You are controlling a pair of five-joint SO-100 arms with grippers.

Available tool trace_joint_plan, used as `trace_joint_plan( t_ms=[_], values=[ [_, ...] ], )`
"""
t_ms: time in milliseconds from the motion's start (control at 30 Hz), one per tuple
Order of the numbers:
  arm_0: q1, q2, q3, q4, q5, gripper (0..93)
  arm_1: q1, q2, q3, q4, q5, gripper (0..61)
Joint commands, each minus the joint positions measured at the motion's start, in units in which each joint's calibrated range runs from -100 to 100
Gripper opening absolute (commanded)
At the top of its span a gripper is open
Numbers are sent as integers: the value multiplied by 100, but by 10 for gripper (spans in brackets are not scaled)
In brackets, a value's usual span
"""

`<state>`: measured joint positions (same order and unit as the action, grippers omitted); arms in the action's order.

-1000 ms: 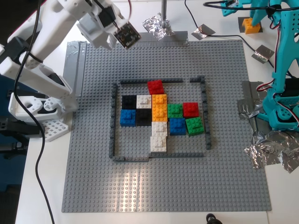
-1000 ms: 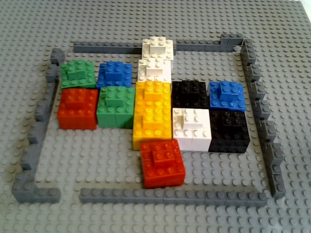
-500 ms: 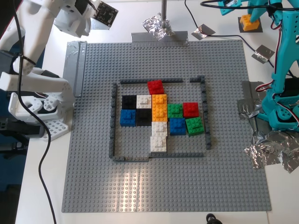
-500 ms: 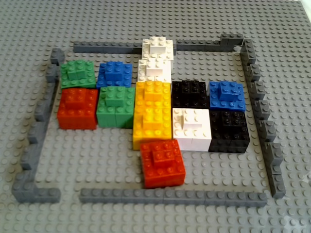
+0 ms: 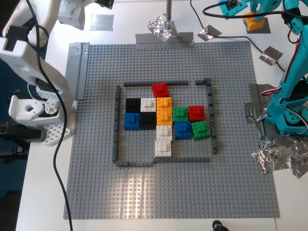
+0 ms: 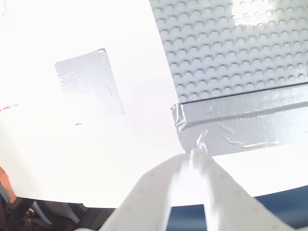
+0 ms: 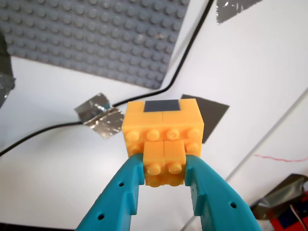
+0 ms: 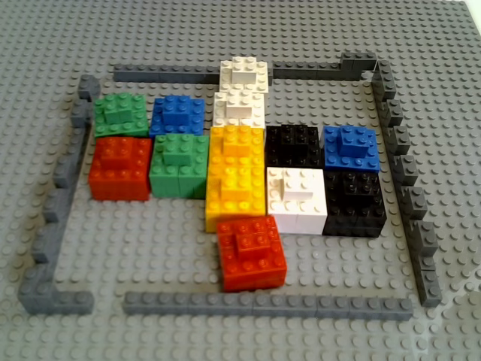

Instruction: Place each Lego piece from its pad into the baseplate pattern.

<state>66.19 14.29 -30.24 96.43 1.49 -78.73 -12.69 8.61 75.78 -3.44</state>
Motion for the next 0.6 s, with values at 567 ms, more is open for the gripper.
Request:
trace_joint_plan(
  t_ms=[567],
  values=[
    [-826,-1720,1223,72,117,0,-727,651,-1226,-369,-44,2]
  ],
)
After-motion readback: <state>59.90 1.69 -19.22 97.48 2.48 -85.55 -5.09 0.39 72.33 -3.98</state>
